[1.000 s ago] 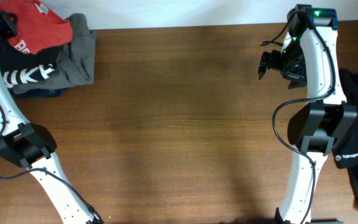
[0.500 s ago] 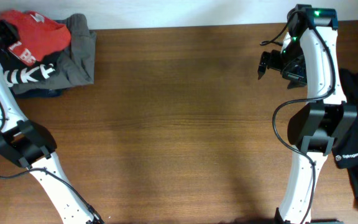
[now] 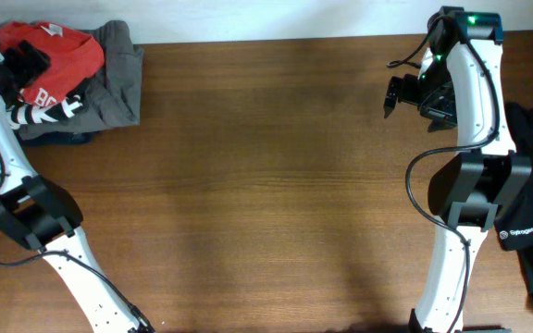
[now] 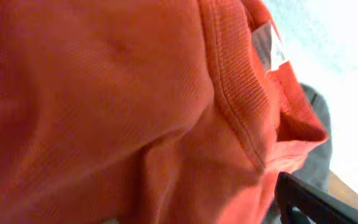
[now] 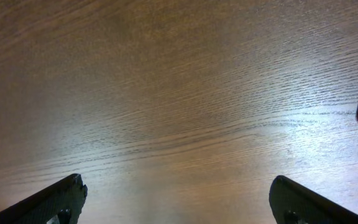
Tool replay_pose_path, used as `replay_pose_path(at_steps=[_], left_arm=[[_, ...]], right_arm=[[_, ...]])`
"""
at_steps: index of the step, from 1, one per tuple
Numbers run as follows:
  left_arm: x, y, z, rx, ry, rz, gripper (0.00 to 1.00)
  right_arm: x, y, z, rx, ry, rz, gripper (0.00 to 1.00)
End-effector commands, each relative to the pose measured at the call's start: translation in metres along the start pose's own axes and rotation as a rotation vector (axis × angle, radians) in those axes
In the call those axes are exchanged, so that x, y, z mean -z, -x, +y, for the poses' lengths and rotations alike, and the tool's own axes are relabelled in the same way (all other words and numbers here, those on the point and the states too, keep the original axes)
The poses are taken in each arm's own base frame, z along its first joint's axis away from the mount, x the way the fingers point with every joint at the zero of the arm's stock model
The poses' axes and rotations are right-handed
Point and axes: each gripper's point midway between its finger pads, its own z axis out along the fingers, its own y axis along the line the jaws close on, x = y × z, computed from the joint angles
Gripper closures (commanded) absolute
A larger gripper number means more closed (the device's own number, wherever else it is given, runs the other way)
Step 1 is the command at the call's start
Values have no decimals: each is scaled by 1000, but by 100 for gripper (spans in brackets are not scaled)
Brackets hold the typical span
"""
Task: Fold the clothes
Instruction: 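Move the held bundle onto the dark clothes stack at top left, then lower the bundle onto the stack and open the left gripper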
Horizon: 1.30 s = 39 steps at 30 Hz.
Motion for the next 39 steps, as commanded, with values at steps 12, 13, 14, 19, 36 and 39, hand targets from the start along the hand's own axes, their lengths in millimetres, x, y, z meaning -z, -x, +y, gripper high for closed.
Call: replay_pose_path(at_steps=[12, 13, 14, 19, 36, 39], left_arm=[[72, -18, 37, 183, 342, 32, 1], [68, -22, 39, 184, 347, 47, 1], [61, -30, 43, 189, 353, 74, 1], [10, -49, 50, 110, 275, 127, 1], [47, -31, 13, 1, 168, 76, 4], [72, -18, 5, -12, 182, 27, 4]], right_arm=[[3, -3, 3, 0, 13, 0, 1], [3, -3, 3, 0, 13, 0, 1], [3, -3, 3, 0, 13, 1, 1], [3, -3, 3, -1, 13, 1, 1], [3, -3, 3, 0, 13, 1, 1], [3, -3, 3, 0, 13, 0, 1]])
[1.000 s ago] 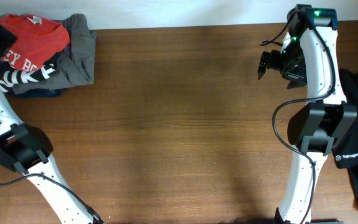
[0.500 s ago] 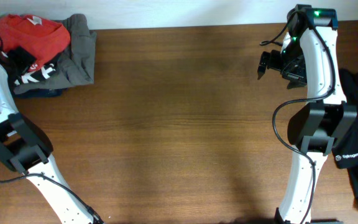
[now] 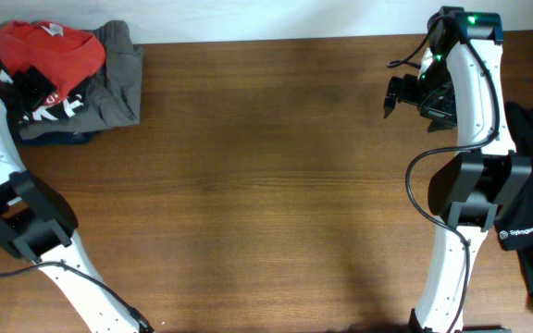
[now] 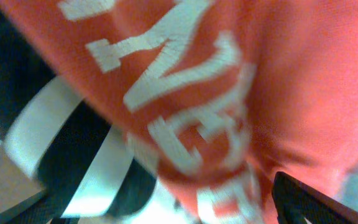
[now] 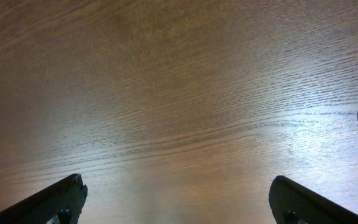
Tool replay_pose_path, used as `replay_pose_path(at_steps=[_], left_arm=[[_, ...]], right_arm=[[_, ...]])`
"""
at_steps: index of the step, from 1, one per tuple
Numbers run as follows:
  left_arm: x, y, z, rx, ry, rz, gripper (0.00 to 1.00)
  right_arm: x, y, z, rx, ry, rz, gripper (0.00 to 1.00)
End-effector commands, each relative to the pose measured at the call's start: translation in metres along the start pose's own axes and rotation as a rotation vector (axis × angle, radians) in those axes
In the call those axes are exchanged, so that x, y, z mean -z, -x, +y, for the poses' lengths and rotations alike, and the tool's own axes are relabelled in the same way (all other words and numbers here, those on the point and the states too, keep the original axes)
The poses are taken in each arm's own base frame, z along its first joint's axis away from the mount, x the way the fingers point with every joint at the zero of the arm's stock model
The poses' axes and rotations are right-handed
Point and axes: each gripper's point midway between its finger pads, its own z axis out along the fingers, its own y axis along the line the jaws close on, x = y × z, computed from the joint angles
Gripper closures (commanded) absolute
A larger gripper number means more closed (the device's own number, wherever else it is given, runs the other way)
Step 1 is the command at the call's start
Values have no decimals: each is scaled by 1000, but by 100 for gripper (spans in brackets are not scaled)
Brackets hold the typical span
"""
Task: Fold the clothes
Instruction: 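Lower the bundle onto the stack and open the left gripper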
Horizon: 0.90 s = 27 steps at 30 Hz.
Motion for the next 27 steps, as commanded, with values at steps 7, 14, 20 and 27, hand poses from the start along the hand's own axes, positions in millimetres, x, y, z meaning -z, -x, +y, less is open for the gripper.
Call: replay_pose_path(at_steps=[7, 14, 20, 27], left_arm=[[66, 27, -22, -62, -22, -140, 4], [36, 13, -16, -53, -29, -74, 5], [-10, 0, -7, -51, -38, -8, 5], [-26, 6, -6, -85, -46, -36, 9]], right_arm=[[3, -2, 3, -1, 10, -1, 1], [3, -3, 3, -1, 11, 0, 1], [3, -3, 3, 0, 13, 0, 1], [3, -3, 3, 0, 13, 0, 1]])
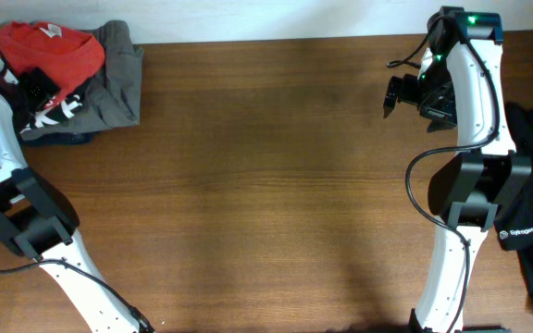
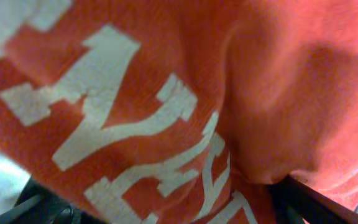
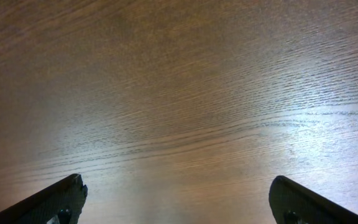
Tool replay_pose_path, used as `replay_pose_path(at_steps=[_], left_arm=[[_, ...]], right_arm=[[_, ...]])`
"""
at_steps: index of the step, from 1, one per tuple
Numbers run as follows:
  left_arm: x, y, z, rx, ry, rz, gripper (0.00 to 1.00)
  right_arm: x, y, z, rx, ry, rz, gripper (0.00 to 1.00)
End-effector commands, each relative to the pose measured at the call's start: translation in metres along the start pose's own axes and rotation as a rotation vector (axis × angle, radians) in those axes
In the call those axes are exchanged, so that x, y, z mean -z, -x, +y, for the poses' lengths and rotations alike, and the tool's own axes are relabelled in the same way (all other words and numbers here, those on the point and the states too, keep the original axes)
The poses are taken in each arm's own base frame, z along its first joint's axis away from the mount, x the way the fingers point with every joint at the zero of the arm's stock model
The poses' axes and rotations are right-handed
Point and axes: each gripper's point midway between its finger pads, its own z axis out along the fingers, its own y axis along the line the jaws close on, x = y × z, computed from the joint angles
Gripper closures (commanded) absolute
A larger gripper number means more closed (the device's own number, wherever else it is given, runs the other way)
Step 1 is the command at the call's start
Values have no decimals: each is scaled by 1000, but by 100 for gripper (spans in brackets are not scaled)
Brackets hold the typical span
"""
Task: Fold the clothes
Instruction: 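Lower the bundle onto the stack and open the left gripper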
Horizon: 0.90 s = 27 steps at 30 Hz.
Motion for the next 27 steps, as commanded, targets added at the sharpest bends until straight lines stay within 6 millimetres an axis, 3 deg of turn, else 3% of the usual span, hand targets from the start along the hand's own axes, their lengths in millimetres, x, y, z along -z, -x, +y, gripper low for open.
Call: replay_pose_path(at_steps=[1, 6, 9, 12, 13, 15, 27], left_arm=[[-1, 2, -4, -34, -19, -8, 11], [0, -5, -17, -32, -97, 26, 25], [1, -6, -22, -32, -127, 34, 41], [3, -7, -28, -33, -159, 41, 64], [5, -8, -30, -32, -167, 44, 77], [8, -9, -30, -30, -165, 51, 85], [44, -14, -46, 69, -216, 86, 84]], right_arm=[[3, -3, 3, 0, 9, -1, 1], [3, -3, 3, 0, 9, -1, 1], [3, -3, 3, 0, 9, -1, 1], [3, -3, 3, 0, 9, -1, 1], [3, -3, 3, 0, 9, -1, 1], [3, -3, 3, 0, 9, -1, 1], [3, -3, 3, 0, 9, -1, 1]])
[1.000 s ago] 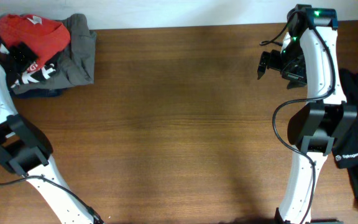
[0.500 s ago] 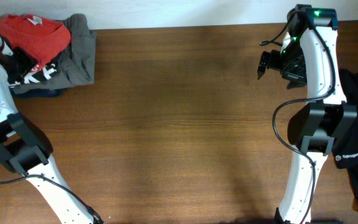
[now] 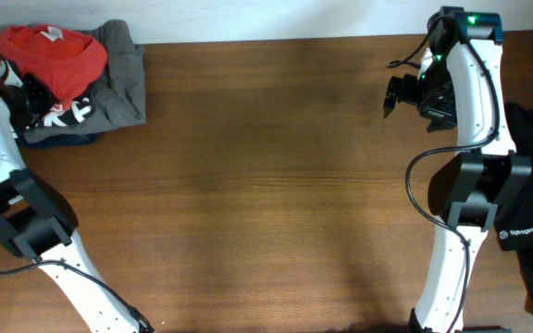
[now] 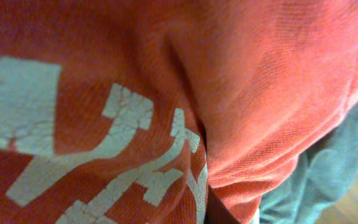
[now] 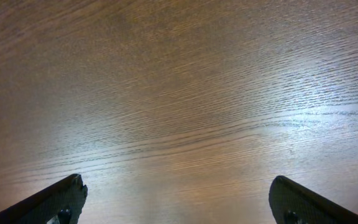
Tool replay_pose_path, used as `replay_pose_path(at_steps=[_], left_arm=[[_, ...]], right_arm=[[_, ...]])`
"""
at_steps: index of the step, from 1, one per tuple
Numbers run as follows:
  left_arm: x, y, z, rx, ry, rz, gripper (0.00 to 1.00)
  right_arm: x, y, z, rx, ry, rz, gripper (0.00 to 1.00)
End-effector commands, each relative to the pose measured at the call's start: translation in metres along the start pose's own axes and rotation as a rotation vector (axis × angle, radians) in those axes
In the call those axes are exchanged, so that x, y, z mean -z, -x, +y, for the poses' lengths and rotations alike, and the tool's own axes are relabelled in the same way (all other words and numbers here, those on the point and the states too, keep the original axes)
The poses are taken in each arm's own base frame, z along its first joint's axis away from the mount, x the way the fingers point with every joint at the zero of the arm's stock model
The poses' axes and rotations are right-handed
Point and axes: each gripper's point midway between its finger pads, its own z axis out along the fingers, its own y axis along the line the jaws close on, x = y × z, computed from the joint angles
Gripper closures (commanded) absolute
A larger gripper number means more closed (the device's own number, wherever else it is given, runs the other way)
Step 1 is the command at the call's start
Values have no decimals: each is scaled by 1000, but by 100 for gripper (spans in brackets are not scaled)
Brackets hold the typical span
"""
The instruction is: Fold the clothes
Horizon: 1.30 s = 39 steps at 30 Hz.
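A red shirt with white lettering [image 3: 54, 48] lies on top of a pile at the table's far left corner, over a grey garment [image 3: 118, 88]. My left gripper [image 3: 31, 92] is pressed into the shirt's left side. In the left wrist view the red shirt [image 4: 135, 93] fills the frame and puckers into a fold at the bottom middle, where the left gripper [image 4: 207, 213] is shut on it; its fingers are buried in cloth. My right gripper [image 3: 398, 94] hangs open over bare wood, fingertips [image 5: 64, 198] far apart.
A black garment with a small white logo [image 3: 526, 217] lies at the table's right edge beside the right arm's base. A dark blue piece [image 3: 58, 139] peeks from under the pile. The white wall runs along the table's far edge [image 3: 266, 41].
The left gripper's fingers stood open at the frame's corners against the red shirt; now they are hidden and the cloth is pinched between them. The pile has shifted slightly right. The right arm has not moved.
My left gripper was deep in the red shirt near its collar. It then sat open lower on the pile by the white lettering and stayed there, and now it is shut on a fold of the shirt. The right gripper stayed open over the table throughout.
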Motion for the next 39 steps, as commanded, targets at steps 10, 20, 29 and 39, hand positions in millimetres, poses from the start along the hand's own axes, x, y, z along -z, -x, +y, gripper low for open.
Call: replay_pose_path(at_steps=[10, 20, 29, 39], left_arm=[[54, -2, -50, -19, -157, -8, 61], [133, 19, -93, -157, -233, -182, 1], [135, 79, -116, -287, -315, -435, 90], [52, 125, -49, -226, -82, -561, 97]], right_arm=[[3, -2, 2, -1, 9, -2, 1], [3, 1, 3, 0, 12, -13, 1], [3, 0, 3, 0, 11, -9, 1], [3, -3, 4, 2, 8, 1, 1]])
